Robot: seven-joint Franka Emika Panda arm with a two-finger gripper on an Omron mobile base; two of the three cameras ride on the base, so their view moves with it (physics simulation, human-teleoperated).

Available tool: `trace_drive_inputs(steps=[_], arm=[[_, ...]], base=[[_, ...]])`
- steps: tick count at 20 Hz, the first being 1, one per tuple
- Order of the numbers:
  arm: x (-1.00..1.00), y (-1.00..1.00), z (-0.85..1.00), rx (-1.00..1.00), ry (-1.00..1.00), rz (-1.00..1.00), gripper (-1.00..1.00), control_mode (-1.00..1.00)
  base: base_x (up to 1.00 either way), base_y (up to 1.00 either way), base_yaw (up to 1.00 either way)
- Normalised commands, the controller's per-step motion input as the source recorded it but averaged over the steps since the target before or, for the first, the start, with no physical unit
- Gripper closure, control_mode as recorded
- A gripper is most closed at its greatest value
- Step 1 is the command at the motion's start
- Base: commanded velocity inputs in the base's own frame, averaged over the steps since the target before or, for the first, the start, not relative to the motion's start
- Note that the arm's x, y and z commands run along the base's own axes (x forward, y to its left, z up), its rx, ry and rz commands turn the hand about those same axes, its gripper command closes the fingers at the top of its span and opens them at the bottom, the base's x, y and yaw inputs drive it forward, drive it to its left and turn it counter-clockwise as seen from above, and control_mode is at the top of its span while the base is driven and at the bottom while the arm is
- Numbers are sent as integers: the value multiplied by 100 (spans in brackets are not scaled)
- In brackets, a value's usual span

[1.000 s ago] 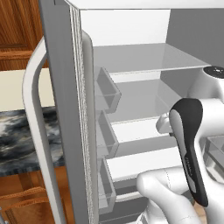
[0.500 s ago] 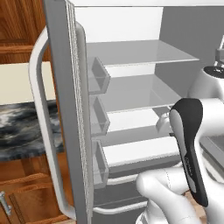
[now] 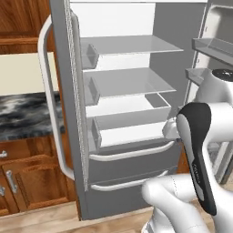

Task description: Retrieve a lemon from the fridge and place it on the cutting board with the fish.

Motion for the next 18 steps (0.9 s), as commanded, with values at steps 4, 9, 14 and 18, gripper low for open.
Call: trace_drive_inputs(steps=[4, 9, 14, 18], arm=[[0, 0, 0, 0, 0, 0, 100, 100], [0, 0, 0, 0, 0, 0, 100, 100], [0, 0, 0, 0, 0, 0, 100, 100], [0, 0, 0, 0, 0, 0, 100, 100]], base=[[-65, -10, 0], [-53, -30, -3], [-46, -49, -5], [-14, -77, -3]])
